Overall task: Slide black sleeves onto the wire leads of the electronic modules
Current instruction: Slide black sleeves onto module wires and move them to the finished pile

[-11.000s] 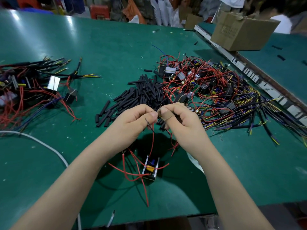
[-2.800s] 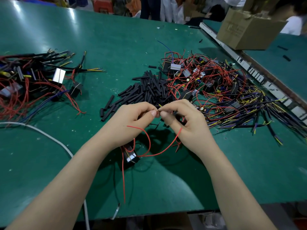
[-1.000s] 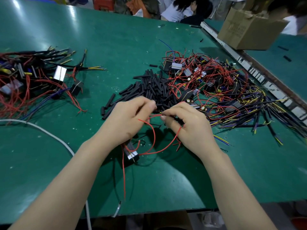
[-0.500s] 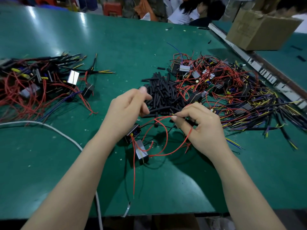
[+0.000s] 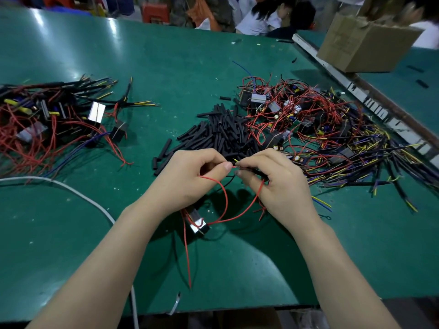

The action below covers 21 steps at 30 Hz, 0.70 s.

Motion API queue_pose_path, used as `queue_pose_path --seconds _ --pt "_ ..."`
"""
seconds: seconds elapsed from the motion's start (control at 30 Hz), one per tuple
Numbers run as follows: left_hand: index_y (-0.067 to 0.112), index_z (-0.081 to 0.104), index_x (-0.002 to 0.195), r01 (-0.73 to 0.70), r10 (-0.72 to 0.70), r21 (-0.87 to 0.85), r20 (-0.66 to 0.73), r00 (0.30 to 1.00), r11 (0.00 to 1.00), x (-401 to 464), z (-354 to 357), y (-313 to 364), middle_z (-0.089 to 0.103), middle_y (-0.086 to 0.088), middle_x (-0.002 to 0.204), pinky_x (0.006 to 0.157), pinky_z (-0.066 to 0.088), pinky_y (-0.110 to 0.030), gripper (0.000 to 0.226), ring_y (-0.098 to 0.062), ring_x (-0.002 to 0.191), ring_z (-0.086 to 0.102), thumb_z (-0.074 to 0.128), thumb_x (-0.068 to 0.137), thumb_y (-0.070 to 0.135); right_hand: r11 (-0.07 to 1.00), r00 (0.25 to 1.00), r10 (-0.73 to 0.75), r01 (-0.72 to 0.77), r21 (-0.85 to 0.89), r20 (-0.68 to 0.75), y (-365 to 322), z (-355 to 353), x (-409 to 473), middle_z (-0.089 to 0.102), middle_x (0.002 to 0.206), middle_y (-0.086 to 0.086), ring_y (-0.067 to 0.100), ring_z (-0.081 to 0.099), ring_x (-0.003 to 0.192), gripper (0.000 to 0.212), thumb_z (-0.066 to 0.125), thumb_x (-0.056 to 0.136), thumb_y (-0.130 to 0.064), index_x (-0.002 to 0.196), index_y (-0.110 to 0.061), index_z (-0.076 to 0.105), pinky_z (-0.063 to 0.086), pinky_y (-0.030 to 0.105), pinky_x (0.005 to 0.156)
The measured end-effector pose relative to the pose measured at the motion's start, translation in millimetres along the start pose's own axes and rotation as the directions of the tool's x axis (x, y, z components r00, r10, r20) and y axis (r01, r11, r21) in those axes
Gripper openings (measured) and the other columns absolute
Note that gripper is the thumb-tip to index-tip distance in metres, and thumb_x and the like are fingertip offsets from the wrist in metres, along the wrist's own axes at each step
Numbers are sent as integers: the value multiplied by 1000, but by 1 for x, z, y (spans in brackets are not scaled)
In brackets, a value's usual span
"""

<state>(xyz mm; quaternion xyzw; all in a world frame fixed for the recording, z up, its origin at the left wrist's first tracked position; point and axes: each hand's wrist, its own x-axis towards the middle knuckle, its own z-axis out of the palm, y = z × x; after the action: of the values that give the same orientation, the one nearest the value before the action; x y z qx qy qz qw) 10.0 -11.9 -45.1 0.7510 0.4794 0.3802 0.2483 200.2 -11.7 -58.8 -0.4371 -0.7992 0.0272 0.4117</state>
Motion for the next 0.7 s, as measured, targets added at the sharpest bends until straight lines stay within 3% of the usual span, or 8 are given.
queue_pose_path --seconds 0.2,0.3,0.43,0.57,0.7 --pt "23 68 80 21 -21 -16 0 1000 1000 0 1 -2 59 5 61 53 34 -15 14 -4 53 44 62 90 31 998 1000 -9 9 61 -4 0 1 0 65 88 1 22 62 80 20 64 90 -27 95 -11 74 50 42 63" --pt "27 66 79 -18 18 -14 -7 1000 1000 1 0 -3 60 8 62 54 34 -11 12 -3 56 47 62 90 30 993 999 32 -30 118 -14 -4 1 1 62 80 2 23 60 74 22 60 93 -27 86 -9 72 48 42 61" --pt "17 70 87 -141 141 1 -11 990 990 1 1 -1 63 14 73 64 41 -11 10 -4 69 56 64 89 24 946 974 225 -224 233 24 -9 0 4 59 69 7 23 55 68 27 60 93 -25 72 -9 69 43 41 66" --pt "10 71 90 -245 246 59 -1 969 968 1 2 1 60 17 79 71 42 -13 16 0 75 55 62 86 22 811 888 433 -459 363 155 -10 -2 6 65 72 8 29 59 76 23 64 90 -28 67 -28 67 45 37 70" --pt "11 69 89 -205 205 82 5 979 975 1 2 0 62 11 74 66 43 -18 16 -5 71 55 61 87 24 896 946 309 -325 304 102 -8 -1 5 66 79 -5 18 61 77 8 64 91 -26 84 -24 67 49 36 72"
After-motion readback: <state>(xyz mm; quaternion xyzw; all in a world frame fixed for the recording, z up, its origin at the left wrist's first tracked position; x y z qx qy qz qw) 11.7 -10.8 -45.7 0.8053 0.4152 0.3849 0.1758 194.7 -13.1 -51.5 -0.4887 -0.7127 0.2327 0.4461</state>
